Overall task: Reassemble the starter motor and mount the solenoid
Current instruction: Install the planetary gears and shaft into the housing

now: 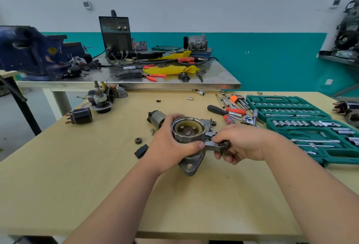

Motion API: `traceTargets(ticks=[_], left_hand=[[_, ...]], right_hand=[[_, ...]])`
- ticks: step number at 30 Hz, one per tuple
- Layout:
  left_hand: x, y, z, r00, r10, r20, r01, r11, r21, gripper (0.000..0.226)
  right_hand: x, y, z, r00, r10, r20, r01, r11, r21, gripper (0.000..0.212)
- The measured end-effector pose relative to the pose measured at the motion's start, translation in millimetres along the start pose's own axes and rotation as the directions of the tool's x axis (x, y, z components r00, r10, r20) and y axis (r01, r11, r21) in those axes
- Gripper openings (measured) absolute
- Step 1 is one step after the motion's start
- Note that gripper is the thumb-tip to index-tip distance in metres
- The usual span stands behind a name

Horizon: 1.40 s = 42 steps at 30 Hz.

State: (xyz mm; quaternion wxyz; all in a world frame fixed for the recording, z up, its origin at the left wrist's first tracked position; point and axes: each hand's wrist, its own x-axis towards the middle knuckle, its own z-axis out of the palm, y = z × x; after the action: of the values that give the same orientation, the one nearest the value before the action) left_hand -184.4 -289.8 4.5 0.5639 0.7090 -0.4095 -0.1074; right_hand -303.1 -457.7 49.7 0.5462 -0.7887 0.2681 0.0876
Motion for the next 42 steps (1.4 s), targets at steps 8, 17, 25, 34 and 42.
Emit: traceTargets(ticks=[8, 17, 25, 34, 42], left_hand=[[5.2, 5.9, -0.4, 0.998, -0.054, 0.024, 0.053, 0.998, 0.024, 0.091], [2.5, 7.5, -0.3, 0.997, -0.073, 0.011, 0.072, 0.995, 0.07, 0.092], [-8.5, 26.8, -8.8, 0.984, -0.142, 0.106, 0.109, 0.957, 0.269, 0.1], [4.1, 28.3, -11.7, 0.969, -0.247, 0.026, 0.227, 0.922, 0.313, 0.067], [4.7, 22.2, -29.0, 0.898, -0.432, 0.084, 0.431, 0.902, 0.032, 0.051]], right_hand=[[5.8, 4.0, -1.6, 0.999, 0.043, -0.023, -0.041, 0.997, 0.073, 0.017], [1.8, -0.9, -2.7, 0.997, 0.073, -0.008, -0.072, 0.995, 0.062, 0.02], [3.0, 3.2, 29.6, 0.772, -0.394, -0.499, 0.345, 0.919, -0.192, 0.031], [-3.7, -12.6, 50.5, 0.776, -0.468, -0.423, 0.436, 0.883, -0.175, 0.018], [6.1, -37.4, 56.7, 0.816, -0.374, -0.441, 0.289, 0.924, -0.25, 0.044]])
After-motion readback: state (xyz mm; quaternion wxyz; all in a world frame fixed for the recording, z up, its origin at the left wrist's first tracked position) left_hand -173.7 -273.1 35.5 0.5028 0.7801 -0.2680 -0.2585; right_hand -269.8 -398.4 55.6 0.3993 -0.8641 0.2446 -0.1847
